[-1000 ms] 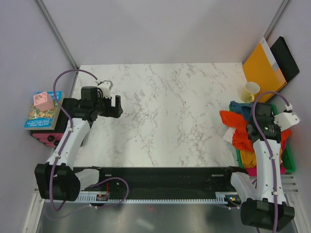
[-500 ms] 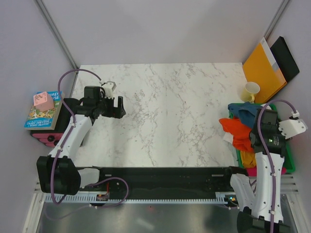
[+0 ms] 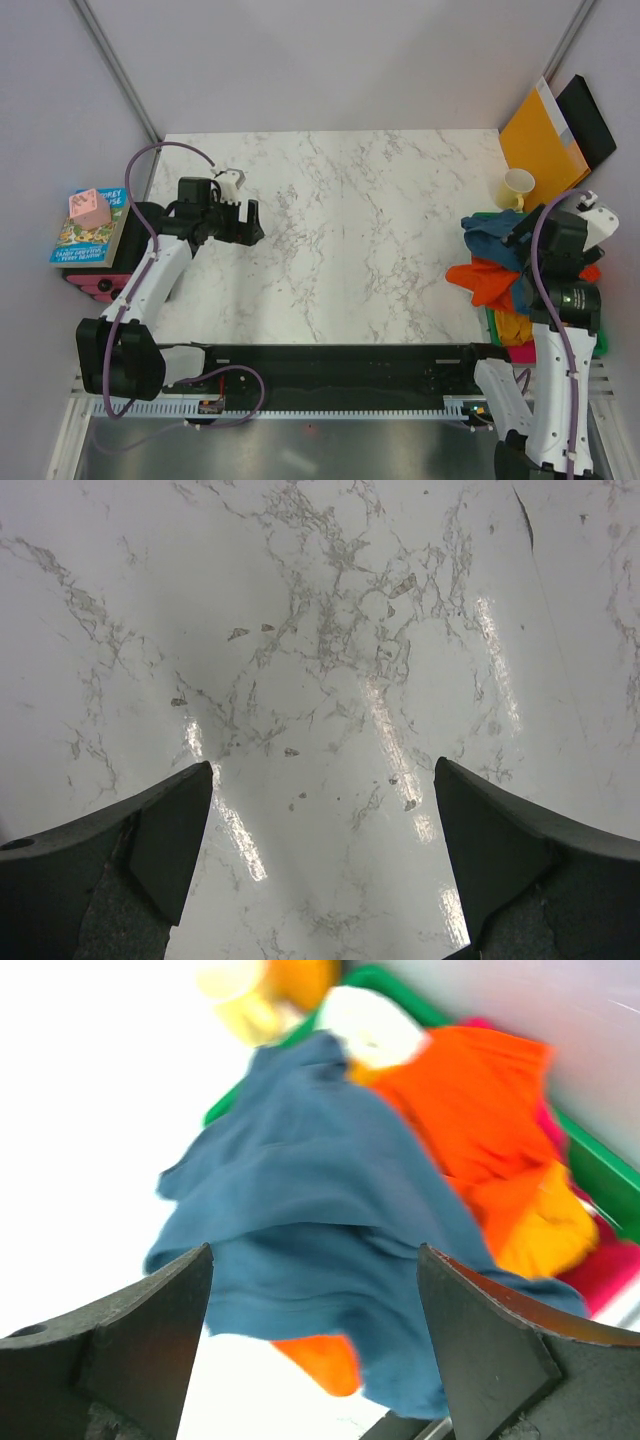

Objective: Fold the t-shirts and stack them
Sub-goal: Grab the tshirt from the pile

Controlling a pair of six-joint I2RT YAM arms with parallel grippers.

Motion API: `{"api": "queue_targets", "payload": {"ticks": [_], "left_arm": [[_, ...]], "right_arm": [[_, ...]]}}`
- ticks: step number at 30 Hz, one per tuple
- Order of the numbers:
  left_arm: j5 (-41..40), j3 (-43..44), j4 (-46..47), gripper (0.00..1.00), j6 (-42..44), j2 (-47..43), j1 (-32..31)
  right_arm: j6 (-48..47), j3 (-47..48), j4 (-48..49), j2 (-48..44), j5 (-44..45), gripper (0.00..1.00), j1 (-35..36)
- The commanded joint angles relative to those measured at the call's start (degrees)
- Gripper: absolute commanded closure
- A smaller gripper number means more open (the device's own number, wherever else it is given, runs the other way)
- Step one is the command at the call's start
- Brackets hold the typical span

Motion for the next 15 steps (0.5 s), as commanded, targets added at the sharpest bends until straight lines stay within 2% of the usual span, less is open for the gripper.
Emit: {"api": "queue_targets", "payload": {"ticks": [1, 4, 8, 11, 15], "left_arm": [[1.7, 1.9, 1.1, 0.0, 0.2, -0.3, -0.5], [1.6, 1.6, 1.3, 0.0, -0.1, -0.4, -0.6], [1.0, 0.7, 1.3, 0.0, 0.3, -1.2, -0.7], [0.3, -0.4, 1.3, 0.0, 1.3, -2.2, -0.7], [-0.9, -1.6, 0.9, 0.01, 1.8, -3.5, -0.7]], "right_arm": [[-8.0, 3.4, 3.7, 4.4, -10.7, 0.1, 3.1], [-9.3, 3.1, 3.5, 7.8, -10.9, 0.12, 5.3], [-12.7, 3.7, 3.7, 12.0, -7.1, 0.2, 9.2], [-15.1, 6.1, 3.5, 15.8, -1.9, 0.2, 14.8], [-15.8, 8.6, 3.7, 19.8, 3.3, 0.19, 18.0]]}}
